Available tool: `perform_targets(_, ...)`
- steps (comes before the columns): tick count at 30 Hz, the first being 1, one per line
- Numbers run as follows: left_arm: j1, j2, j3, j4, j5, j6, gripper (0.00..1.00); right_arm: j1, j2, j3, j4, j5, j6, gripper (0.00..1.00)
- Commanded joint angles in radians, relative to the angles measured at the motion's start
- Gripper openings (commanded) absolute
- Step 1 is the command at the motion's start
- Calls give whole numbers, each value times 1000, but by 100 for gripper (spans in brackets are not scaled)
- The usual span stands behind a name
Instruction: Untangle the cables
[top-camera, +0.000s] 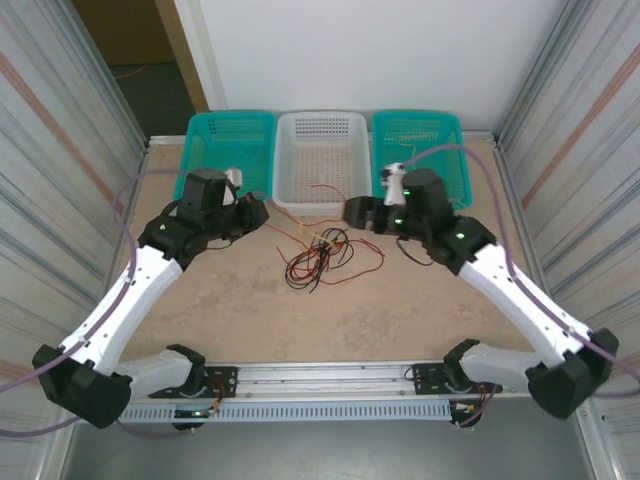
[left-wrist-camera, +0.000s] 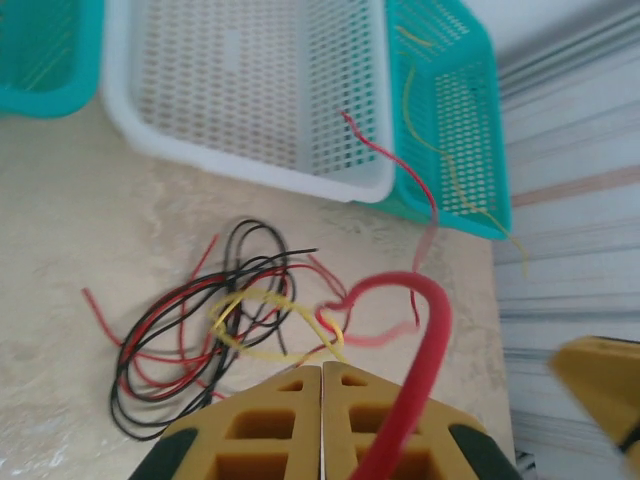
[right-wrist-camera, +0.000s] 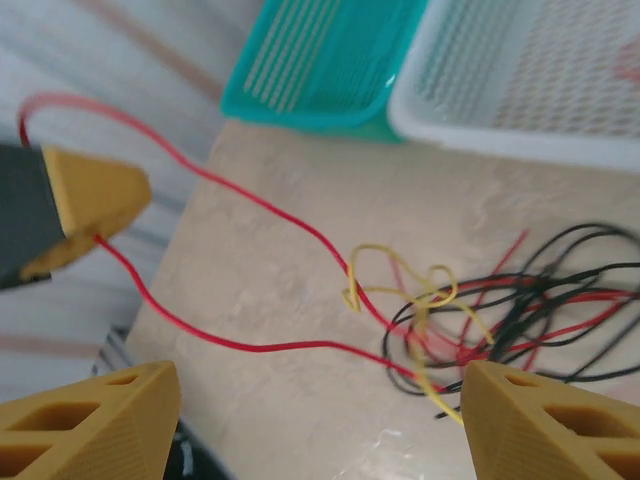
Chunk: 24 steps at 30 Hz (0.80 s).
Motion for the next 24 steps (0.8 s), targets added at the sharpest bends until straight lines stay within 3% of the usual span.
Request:
perform_targets(1, -11, 8, 52, 7, -18, 41, 0, 17, 49, 30, -25, -15, -14, 73)
perform_targets(12, -19, 15, 119, 7, 30, 64, 0, 28, 145, 89, -124, -16, -100, 71)
perform_targets(24, -19, 21, 164, 13, 100, 104, 0, 26, 171, 131, -108, -11, -90, 68)
